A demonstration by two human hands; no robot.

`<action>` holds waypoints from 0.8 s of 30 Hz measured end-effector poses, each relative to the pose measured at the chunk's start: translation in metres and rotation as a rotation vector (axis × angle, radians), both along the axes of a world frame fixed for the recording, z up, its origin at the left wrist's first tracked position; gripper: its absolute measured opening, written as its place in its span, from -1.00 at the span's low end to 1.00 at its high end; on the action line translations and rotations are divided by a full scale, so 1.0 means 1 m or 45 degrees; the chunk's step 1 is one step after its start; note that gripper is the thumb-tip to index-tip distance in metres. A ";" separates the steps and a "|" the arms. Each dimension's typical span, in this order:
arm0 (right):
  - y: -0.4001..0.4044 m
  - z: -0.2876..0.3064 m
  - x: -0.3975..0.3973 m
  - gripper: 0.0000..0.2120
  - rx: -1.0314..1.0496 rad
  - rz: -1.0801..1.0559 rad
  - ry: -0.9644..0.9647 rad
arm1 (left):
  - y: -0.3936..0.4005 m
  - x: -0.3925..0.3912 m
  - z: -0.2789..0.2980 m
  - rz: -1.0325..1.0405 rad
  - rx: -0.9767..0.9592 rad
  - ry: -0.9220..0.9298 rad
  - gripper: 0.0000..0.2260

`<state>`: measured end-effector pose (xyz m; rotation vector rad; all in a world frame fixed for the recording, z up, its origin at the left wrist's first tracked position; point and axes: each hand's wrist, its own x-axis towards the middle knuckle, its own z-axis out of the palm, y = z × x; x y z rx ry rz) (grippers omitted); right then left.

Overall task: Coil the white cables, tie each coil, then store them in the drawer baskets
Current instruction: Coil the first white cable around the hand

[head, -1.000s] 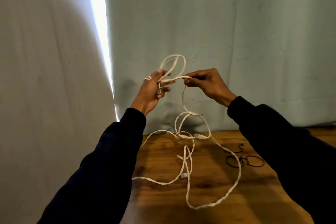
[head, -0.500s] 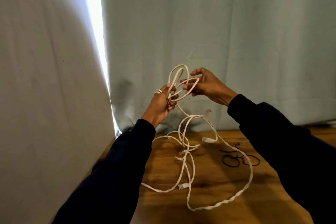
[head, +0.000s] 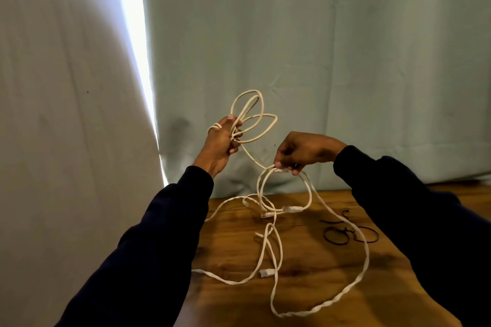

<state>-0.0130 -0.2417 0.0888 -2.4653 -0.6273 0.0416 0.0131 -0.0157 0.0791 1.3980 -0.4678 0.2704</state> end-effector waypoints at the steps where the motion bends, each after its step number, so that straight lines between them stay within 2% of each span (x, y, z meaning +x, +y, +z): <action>1: -0.001 0.000 0.000 -0.87 0.022 -0.003 -0.052 | 0.003 0.001 -0.001 0.040 -0.006 0.006 -0.68; 6: -0.005 -0.004 -0.002 -0.86 0.009 0.092 -0.348 | 0.012 0.008 -0.004 0.212 -0.071 0.010 -0.69; 11: -0.004 -0.015 -0.006 -0.84 0.031 0.190 -0.496 | 0.012 0.013 -0.001 0.428 -0.106 -0.036 -0.68; 16: 0.005 -0.038 0.002 -0.82 -0.049 0.148 -0.525 | 0.008 0.011 0.006 0.307 -0.153 -0.049 -0.70; 20: 0.012 -0.046 0.006 -0.57 0.174 0.015 -0.346 | 0.004 0.008 0.008 0.207 -0.140 -0.050 -0.70; 24: 0.019 -0.039 -0.006 -0.42 0.772 -0.021 -0.058 | 0.009 0.005 0.009 0.099 -0.008 -0.066 -0.63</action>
